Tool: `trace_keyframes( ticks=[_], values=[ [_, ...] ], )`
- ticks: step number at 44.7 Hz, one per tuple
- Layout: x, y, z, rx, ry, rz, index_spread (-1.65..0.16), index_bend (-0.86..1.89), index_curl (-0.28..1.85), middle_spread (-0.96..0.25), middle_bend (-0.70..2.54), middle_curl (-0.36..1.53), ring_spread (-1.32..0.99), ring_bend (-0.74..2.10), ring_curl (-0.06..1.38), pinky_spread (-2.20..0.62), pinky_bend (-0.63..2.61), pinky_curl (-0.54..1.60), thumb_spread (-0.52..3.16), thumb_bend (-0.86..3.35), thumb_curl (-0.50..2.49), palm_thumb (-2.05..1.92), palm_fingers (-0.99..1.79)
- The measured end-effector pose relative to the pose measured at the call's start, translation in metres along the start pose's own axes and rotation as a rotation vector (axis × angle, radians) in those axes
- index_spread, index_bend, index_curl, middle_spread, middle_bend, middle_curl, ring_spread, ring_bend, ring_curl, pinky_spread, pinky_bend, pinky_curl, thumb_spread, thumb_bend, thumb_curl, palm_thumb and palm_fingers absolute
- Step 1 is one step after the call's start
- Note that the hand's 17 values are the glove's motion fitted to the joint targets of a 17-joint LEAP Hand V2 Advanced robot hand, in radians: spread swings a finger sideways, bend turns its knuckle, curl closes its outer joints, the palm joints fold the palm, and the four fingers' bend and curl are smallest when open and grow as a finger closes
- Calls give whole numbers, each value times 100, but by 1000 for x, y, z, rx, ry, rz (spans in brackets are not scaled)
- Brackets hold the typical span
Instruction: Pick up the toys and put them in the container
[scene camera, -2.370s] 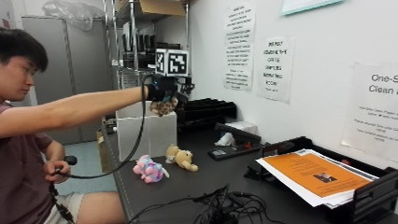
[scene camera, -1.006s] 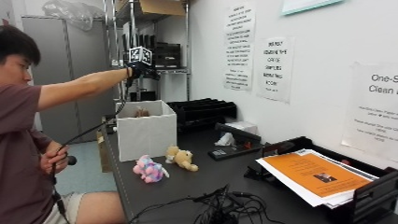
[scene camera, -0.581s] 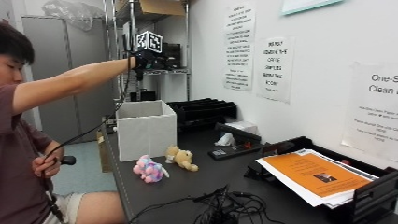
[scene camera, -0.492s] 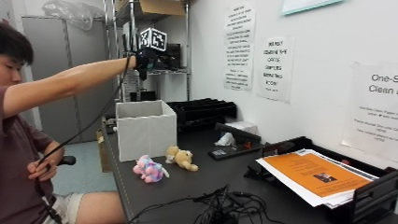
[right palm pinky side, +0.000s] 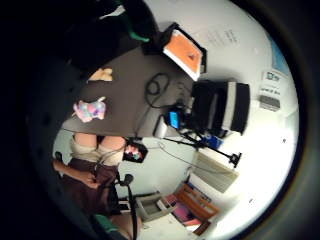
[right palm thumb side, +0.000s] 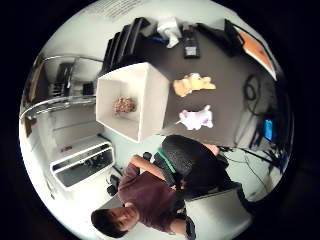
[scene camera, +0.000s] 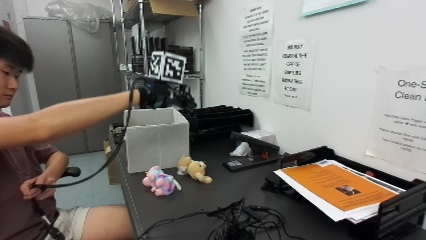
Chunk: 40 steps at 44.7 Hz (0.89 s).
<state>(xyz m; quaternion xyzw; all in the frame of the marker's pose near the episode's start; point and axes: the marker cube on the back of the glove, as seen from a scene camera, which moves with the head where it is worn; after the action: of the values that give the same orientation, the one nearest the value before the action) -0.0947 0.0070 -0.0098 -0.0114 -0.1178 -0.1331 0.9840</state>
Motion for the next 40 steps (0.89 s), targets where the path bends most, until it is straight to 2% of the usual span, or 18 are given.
trace_keyframes(
  ticks=[4,12,16,18,21,22,24,26,30,32,35,36,38,40],
  values=[
    [-7,-8,78,-54,-9,-57,-20,7,12,-3,14,26,3,45,33,5,95,37,117,-2,38,-1,-19],
    [-31,-22,249,-269,-10,-133,-20,9,13,-4,15,27,4,43,33,5,93,36,117,-2,37,-1,-20],
    [-42,-28,292,-220,19,-135,-20,9,14,-2,15,27,4,40,32,5,93,36,116,-3,36,-2,-22],
    [-43,-32,304,-131,45,-125,-19,10,14,-2,16,27,4,38,31,6,94,36,115,-3,35,-2,-20],
    [-43,-37,307,-49,34,-117,-20,23,18,-8,21,28,-2,50,34,4,91,34,114,-3,35,-1,19],
    [-43,-38,307,-34,23,-120,-20,28,19,-6,4,24,-4,55,34,3,93,34,114,-2,35,0,15],
    [-42,-41,306,-3,1,-133,-21,35,23,-7,3,22,-7,63,37,3,92,34,115,-1,36,2,18],
    [-42,-43,307,37,-25,-140,-21,36,23,-14,34,30,-12,63,36,0,81,30,118,1,36,7,42],
    [-45,-49,308,145,-81,-125,-24,44,26,-20,59,38,-22,76,40,-7,68,27,121,10,42,24,73],
    [-46,-52,307,174,-83,-113,-24,45,27,-22,65,42,-26,82,42,-11,68,28,120,14,45,33,77],
    [-48,-55,303,167,-75,-107,-26,52,31,-25,75,47,-31,92,47,-16,70,29,111,18,51,45,92],
    [-48,-57,301,146,-75,-107,-26,51,31,-26,76,48,-33,93,48,-17,68,29,111,17,50,44,83],
    [-50,-60,294,88,-77,-107,-27,65,36,-27,89,53,-35,98,50,-21,76,31,102,17,54,48,117],
    [-52,-63,282,50,-75,-108,-28,74,40,-27,97,57,-37,101,53,-24,81,34,96,15,57,47,125]
  ],
)
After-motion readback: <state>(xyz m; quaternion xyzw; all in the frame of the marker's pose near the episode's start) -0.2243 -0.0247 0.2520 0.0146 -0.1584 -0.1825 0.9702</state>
